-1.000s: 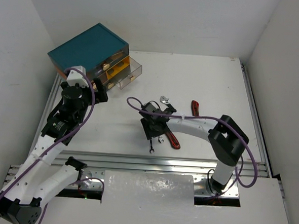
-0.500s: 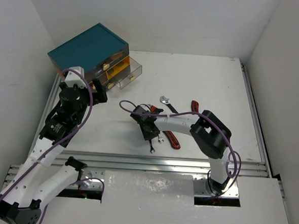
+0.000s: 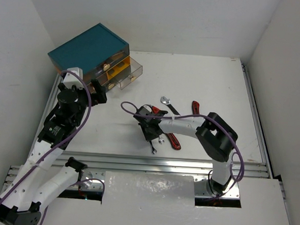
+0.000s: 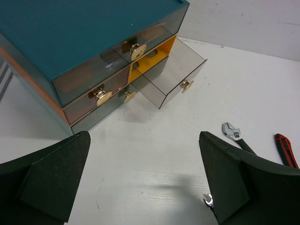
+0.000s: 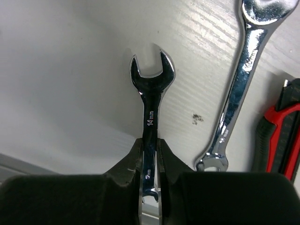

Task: Sort the tools into containers

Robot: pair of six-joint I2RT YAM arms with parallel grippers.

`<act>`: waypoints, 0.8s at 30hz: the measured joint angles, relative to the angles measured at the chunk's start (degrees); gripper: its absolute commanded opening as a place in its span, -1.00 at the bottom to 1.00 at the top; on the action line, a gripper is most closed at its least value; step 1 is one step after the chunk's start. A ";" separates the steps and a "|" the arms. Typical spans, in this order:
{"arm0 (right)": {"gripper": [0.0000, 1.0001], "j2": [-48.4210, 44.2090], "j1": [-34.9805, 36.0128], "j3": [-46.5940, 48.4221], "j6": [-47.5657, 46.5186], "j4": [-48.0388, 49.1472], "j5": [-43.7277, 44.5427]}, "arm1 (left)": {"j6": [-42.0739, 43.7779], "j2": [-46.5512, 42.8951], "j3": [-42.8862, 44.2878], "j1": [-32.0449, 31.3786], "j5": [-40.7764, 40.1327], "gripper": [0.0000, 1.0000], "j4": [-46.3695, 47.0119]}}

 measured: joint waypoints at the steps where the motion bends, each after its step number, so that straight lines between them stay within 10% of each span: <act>1: -0.87 -0.90 0.00 -0.72 -0.48 0.33 -0.02 | 0.00 0.00 0.00 0.00 0.02 0.99 0.00; 14: -0.86 -10.67 -0.44 0.33 -8.66 5.03 2.43 | 0.00 1.01 0.00 0.00 0.02 0.99 0.00; 24: -0.90 1.53 -11.45 33.18 -13.53 11.23 -5.22 | 0.00 1.29 0.00 0.00 0.00 0.99 0.02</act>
